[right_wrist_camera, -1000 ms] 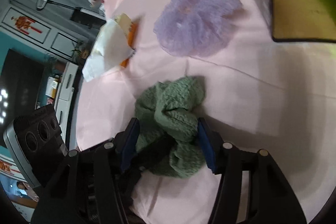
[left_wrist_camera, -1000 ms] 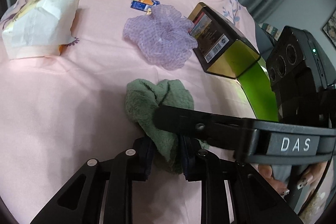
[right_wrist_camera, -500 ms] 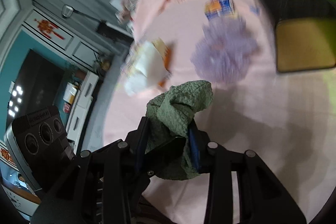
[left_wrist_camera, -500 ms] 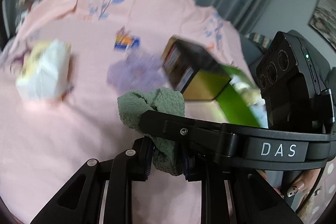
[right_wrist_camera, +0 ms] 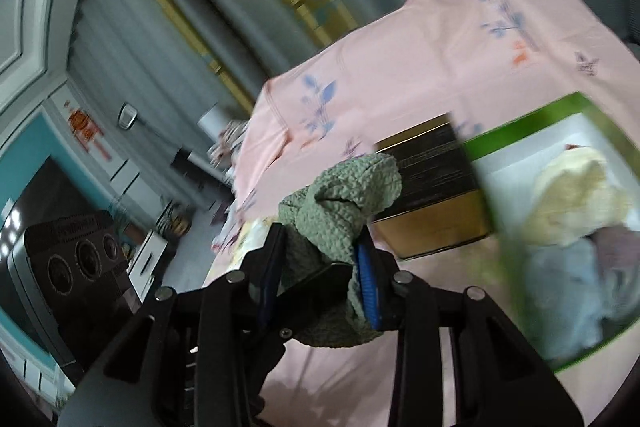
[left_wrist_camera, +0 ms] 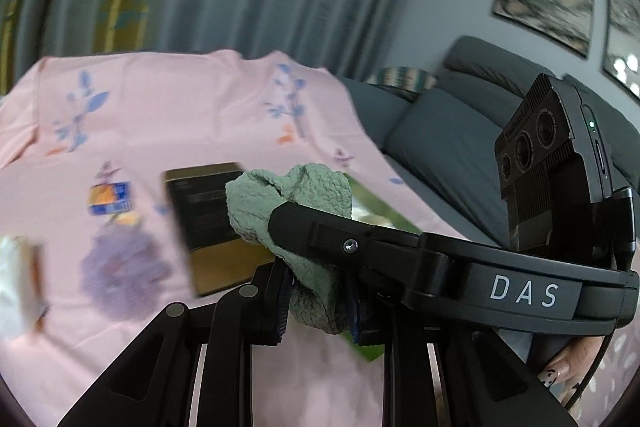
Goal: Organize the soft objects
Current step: 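Carry the green scrunchie into the green box and release it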
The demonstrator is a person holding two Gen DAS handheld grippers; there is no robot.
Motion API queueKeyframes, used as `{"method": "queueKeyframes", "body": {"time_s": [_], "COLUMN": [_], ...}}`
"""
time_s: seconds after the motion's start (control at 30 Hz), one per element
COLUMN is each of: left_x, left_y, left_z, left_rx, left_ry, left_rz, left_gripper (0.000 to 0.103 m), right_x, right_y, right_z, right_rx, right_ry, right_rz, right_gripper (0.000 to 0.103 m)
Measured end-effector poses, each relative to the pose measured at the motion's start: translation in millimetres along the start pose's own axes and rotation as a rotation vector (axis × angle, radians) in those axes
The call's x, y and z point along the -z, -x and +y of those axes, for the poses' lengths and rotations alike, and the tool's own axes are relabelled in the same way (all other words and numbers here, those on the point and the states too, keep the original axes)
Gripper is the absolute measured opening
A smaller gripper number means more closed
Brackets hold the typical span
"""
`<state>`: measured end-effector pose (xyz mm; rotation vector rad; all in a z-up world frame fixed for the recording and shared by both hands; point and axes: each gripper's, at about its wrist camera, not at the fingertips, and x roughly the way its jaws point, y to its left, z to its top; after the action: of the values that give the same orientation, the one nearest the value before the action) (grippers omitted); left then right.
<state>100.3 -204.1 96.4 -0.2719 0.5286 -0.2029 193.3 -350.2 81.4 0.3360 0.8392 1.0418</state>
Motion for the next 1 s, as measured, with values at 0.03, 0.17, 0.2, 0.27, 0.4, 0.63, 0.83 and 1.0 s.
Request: {"method": "queueKeyframes", "body": {"time_s": [0.03,0.17,0.2,0.27,0.4,0.63,0.83,1.0], "left_x": [-2,-8,-9,-10,-9,-4,7,13], "left_y": [-7,-44,-54,-70,-98,-145,-176,-182], "left_z": [-5,-23,-27,-33,-48,-54,-45,-45], "left_rx": [0.016,0.084,0.1,0.112,0.128,0.131,0.12,0.072], "left_ry": [-0.005,-0.013,-0.008,-0.009,-0.034,-0.015,0.032,0.016], "left_rz": [0.005,0.044,0.063,0.085,0.132,0.226,0.313,0.34], "left_gripper": [0.023,0.023,0.023,0.023,0.023,0.023,0.023,0.023], "right_x": [-2,-10,-11,-12,-9,-8,-5,-3], "right_y": [6,26,29,32,38,38,30,21], "right_z": [-8,-46,-53,-67,-96,-139,-166,-171], "right_rx": [0.013,0.066,0.081,0.114,0.177,0.26,0.295,0.362], "right_ry": [-0.017,-0.086,-0.105,-0.144,-0.213,-0.306,-0.404,-0.42], "right_rz": [-0.018,-0.068,-0.072,-0.085,-0.105,-0.091,-0.042,-0.008], "right_gripper": [0.033,0.032,0.031,0.03,0.03,0.028,0.028,0.03]}}
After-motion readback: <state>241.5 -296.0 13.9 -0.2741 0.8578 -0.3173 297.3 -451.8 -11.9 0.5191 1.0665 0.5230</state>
